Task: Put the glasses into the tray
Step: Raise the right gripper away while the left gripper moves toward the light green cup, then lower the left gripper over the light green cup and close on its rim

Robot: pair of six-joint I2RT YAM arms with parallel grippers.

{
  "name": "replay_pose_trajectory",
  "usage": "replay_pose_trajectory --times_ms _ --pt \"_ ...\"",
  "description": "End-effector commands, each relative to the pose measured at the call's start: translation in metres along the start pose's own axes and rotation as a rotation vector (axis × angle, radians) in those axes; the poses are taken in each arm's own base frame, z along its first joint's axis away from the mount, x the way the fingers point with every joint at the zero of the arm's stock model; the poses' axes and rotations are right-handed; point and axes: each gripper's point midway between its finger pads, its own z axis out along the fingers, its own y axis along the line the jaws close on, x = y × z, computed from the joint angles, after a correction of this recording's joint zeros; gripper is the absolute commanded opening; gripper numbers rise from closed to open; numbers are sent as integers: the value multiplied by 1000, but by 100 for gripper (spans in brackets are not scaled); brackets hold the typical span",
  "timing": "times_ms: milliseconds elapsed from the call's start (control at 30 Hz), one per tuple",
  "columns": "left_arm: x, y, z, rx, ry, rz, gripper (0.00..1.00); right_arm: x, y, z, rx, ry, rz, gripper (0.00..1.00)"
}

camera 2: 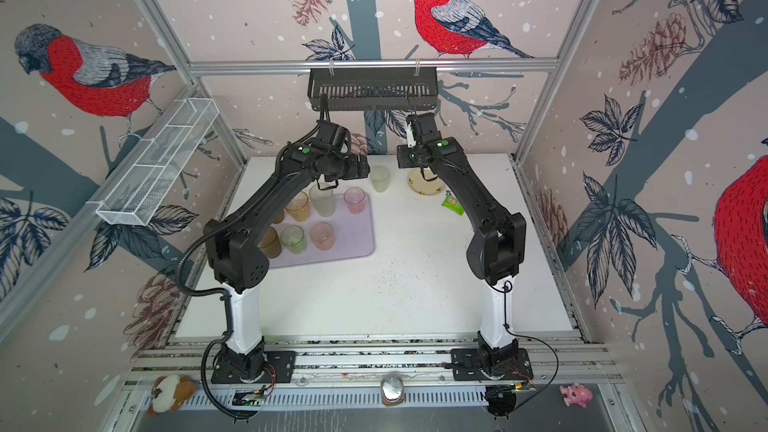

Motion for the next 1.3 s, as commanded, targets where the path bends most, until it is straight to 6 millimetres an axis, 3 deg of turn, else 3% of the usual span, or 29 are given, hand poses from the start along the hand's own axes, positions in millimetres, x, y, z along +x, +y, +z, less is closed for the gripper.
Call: replay_pose_trajectory --times_ms 0,167,400,833,1267 --pt "2 -5 4 4 47 1 92 9 -15 -11 47 14 1 59" --pt "-4 -6 19 -2 63 12 89 26 -33 -20 56 13 35 60" --pt "-6 -2 40 -9 67 -3 84 41 -42 -27 65 19 50 64" --pt "-13 7 80 -17 25 -19 74 51 -45 -24 41 50 54 65" --pt "-24 15 127 25 -40 -42 68 62 -42 -44 36 58 65 73"
